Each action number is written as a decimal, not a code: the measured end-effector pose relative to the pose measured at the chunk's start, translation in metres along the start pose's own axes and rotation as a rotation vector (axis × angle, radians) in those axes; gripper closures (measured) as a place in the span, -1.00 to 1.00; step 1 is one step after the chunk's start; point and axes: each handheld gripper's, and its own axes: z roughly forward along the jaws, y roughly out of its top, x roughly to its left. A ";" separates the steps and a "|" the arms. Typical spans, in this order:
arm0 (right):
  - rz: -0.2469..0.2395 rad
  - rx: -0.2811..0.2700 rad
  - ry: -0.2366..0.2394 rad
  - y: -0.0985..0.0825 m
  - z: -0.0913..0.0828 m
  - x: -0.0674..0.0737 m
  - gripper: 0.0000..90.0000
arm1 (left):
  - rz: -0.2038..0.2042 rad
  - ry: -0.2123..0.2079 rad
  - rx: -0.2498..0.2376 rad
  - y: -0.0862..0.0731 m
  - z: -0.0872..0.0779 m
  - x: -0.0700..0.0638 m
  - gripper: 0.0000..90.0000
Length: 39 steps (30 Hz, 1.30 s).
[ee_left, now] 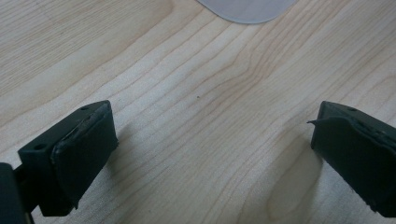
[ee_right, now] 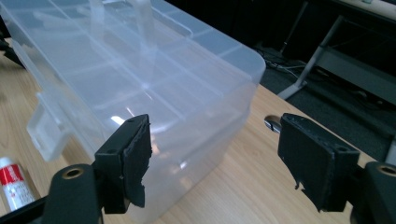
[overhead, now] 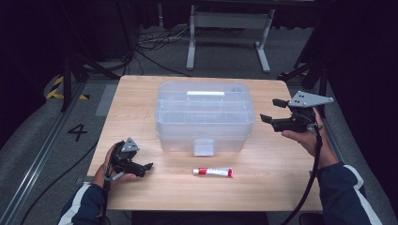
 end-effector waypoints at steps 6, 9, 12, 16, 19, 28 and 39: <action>-0.027 -0.004 0.020 0.018 0.013 0.008 -0.38 | 0.003 -0.002 0.000 0.000 0.000 0.000 -0.99; -0.032 0.004 0.042 0.029 0.022 0.011 -0.36 | -0.001 0.001 -0.001 0.001 0.001 0.001 -0.99; -0.043 0.022 0.065 0.036 0.030 0.014 -0.34 | -0.013 0.022 0.003 0.002 0.001 0.003 -0.99; -0.059 0.040 0.090 0.048 0.043 0.017 -0.27 | -0.027 0.030 0.002 0.005 0.002 0.005 -0.95; -0.077 0.061 0.106 0.057 0.055 0.021 -0.21 | -0.034 0.036 -0.019 0.008 0.002 0.006 -0.74; -0.104 0.101 0.146 0.070 0.085 0.030 -0.11 | -0.001 0.015 -0.072 0.034 0.002 -0.007 -0.59; -0.101 0.174 0.172 0.080 0.107 0.033 0.27 | 0.032 0.002 -0.161 0.063 -0.001 -0.011 -0.56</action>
